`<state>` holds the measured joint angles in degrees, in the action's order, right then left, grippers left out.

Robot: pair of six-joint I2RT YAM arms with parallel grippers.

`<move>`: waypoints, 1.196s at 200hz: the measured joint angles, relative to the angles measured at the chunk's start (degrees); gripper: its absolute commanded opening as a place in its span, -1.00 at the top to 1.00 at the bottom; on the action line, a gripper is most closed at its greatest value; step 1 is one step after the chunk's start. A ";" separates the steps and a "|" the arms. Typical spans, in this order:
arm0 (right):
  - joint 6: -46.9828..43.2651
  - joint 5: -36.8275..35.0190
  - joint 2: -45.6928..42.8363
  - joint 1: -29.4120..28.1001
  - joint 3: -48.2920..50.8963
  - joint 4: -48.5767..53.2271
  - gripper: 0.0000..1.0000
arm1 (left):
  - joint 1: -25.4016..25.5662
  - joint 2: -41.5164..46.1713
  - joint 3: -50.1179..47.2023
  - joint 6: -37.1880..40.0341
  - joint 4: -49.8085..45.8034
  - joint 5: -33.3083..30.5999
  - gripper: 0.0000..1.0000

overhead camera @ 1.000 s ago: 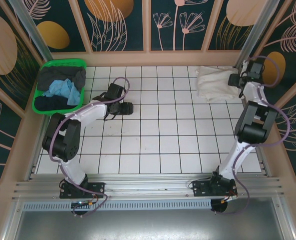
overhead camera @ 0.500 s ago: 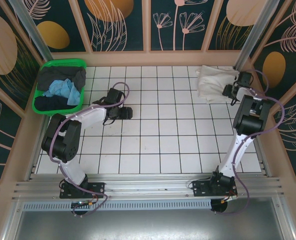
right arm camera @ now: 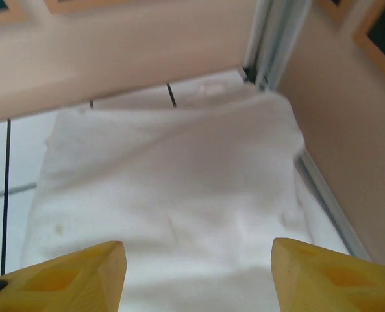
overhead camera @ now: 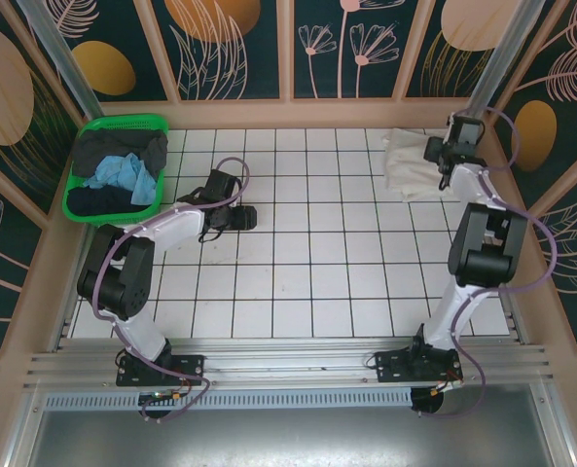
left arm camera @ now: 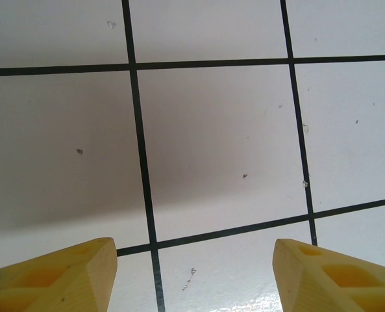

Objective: Fold and stack the t-shirts

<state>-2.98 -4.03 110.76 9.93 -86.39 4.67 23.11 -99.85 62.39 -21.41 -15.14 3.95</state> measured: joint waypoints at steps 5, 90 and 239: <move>0.66 0.46 2.56 0.33 -2.95 0.02 -0.06 | 0.00 0.07 -0.17 0.00 0.00 0.00 -0.30; 9.09 6.12 40.06 4.39 -47.28 18.10 -0.42 | -0.59 1.36 -1.01 0.00 1.33 0.02 -0.30; 6.47 2.47 -2.51 0.39 5.38 2.51 -0.98 | -1.49 13.46 -4.31 -0.28 8.55 -9.73 -0.97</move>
<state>3.49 -1.56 108.25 10.33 -81.01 7.18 21.63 -86.39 58.08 -21.69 -6.59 -5.78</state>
